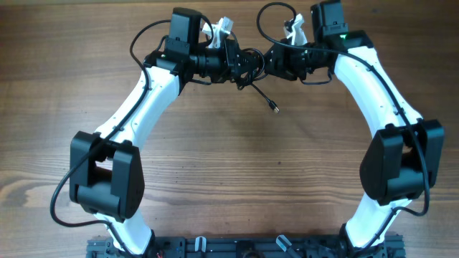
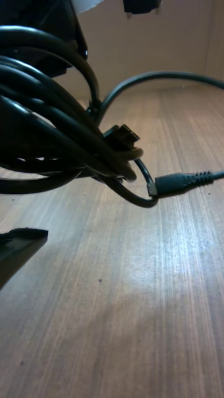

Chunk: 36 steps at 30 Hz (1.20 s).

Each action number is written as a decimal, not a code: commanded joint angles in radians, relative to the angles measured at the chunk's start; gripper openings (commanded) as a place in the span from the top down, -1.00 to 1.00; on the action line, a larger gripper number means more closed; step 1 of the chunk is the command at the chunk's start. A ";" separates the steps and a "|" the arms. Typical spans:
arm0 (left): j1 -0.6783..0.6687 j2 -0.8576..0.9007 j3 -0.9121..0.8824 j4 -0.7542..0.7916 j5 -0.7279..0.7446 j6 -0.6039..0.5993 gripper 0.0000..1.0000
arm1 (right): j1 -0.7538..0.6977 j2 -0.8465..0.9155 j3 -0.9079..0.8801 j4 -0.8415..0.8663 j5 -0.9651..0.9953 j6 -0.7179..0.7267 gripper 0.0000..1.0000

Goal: Untangle cables

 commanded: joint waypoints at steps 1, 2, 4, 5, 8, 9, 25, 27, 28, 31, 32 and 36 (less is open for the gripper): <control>0.004 -0.021 0.018 0.031 0.058 -0.009 0.92 | 0.024 0.046 -0.007 0.011 0.087 0.013 0.39; 0.004 -0.021 0.018 0.031 0.058 -0.009 0.92 | 0.027 0.051 -0.007 0.011 0.098 0.013 0.41; 0.006 -0.021 0.018 0.036 0.058 -0.008 0.92 | 0.032 0.060 -0.007 0.003 0.145 0.011 0.57; 0.011 -0.021 0.018 0.042 0.055 -0.008 0.92 | 0.031 0.061 -0.007 -0.008 0.175 0.003 0.81; 0.035 -0.021 0.018 0.027 -0.013 -0.008 0.92 | 0.010 0.055 -0.007 -0.045 0.228 -0.006 0.91; 0.048 -0.021 0.018 0.012 -0.063 -0.008 0.92 | -0.006 0.047 -0.007 -0.060 0.226 -0.025 0.91; 0.087 -0.021 0.018 -0.239 -0.629 -0.007 0.92 | -0.195 -0.230 -0.007 -0.246 0.189 -0.284 0.91; 0.087 -0.021 0.018 -0.255 -0.645 -0.007 0.92 | -0.195 -0.275 -0.007 -0.246 0.166 -0.323 0.91; 0.087 -0.021 0.018 -0.264 -0.653 -0.003 0.92 | -0.195 -0.303 -0.007 -0.243 0.157 -0.338 0.91; 0.087 -0.021 0.018 -0.293 -0.658 0.000 0.92 | -0.196 -0.401 -0.007 -0.219 0.171 -0.336 0.91; 0.087 -0.021 0.018 -0.299 -0.658 0.001 0.92 | -0.201 -0.431 -0.007 -0.211 0.189 -0.322 0.91; 0.087 -0.021 0.018 -0.317 -0.658 0.012 0.92 | -0.232 -0.543 -0.007 -0.185 0.365 -0.160 0.91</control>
